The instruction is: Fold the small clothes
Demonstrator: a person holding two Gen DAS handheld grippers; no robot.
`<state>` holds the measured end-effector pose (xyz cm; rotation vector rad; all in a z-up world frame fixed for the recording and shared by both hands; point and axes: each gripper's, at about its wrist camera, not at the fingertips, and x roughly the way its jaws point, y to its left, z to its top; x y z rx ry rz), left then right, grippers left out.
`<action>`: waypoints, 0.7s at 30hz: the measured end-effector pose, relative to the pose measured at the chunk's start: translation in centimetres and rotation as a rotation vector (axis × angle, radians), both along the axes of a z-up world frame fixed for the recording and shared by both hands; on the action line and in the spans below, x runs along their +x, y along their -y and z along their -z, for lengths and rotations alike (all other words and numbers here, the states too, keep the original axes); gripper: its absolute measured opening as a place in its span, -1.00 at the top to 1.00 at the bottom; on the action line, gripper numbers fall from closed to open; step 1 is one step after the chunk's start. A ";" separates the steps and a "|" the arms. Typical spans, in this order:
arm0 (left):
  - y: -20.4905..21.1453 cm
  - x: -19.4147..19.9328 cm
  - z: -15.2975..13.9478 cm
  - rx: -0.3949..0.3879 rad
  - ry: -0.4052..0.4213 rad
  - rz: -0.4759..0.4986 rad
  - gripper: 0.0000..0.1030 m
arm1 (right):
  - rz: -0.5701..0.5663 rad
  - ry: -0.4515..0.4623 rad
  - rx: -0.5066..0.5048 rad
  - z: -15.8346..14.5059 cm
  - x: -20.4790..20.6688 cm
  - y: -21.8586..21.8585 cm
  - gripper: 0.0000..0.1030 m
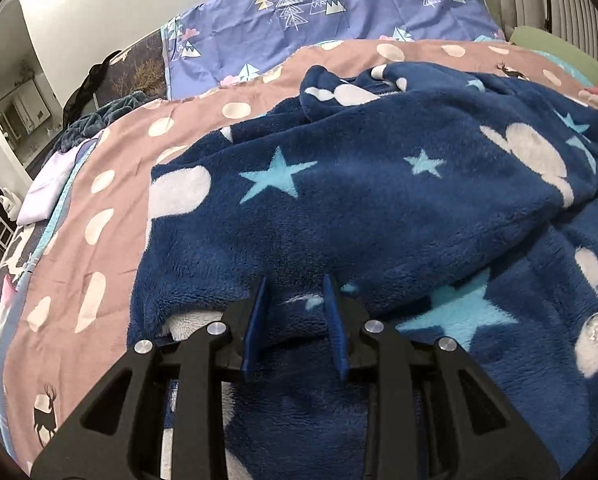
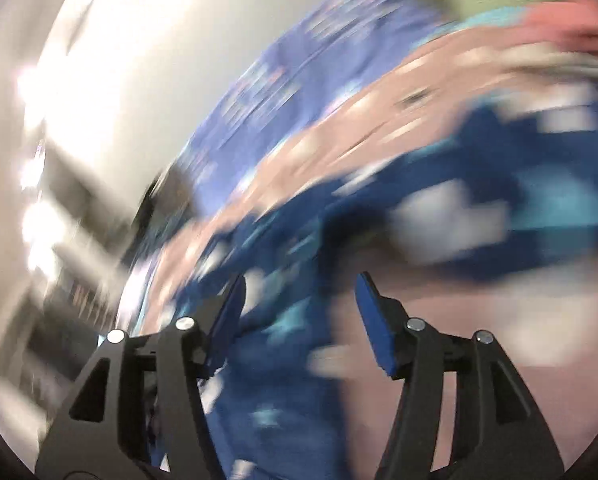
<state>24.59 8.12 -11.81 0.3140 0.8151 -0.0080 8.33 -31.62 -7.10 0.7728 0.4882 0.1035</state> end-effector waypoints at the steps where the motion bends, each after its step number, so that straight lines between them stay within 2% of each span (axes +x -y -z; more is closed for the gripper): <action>1: -0.3 0.1 0.0 0.000 -0.001 0.000 0.40 | 0.098 -0.002 0.036 0.4 -1.8 2.6 -0.17; 3: -0.2 0.1 0.0 -0.001 0.001 0.000 0.40 | 0.219 -0.042 0.120 1.6 -4.1 6.3 -0.17; 6: -0.2 0.0 0.0 -0.004 0.000 0.000 0.40 | 0.326 -0.101 0.224 3.4 -5.7 9.6 -0.18; 10: -0.8 -0.2 -0.1 -0.044 -0.002 0.001 0.40 | 0.390 -0.107 0.293 4.8 -4.9 11.9 -0.18; 11: -1.0 -0.1 -0.1 -0.059 -0.003 0.002 0.40 | 0.412 -0.106 0.283 4.8 -4.2 12.4 -0.08; 13: -1.4 -0.1 -0.1 -0.088 -0.004 0.002 0.40 | 0.439 -0.136 0.279 4.7 -3.2 13.0 0.54; 14: -1.6 -0.1 -0.2 -0.097 -0.004 0.003 0.40 | 0.433 -0.168 0.295 4.7 -2.7 13.5 0.84; 16: -1.6 -0.1 -0.1 -0.100 -0.003 0.003 0.40 | 0.427 -0.157 0.328 3.9 -1.8 13.2 0.85; 19: -1.7 -0.1 -0.1 -0.098 -0.003 0.003 0.40 | 0.343 -0.035 0.205 -0.7 0.6 9.8 0.85; 21: -1.7 -0.2 -0.1 -0.106 -0.003 0.003 0.40 | 0.215 0.044 0.162 -3.9 3.3 6.1 0.85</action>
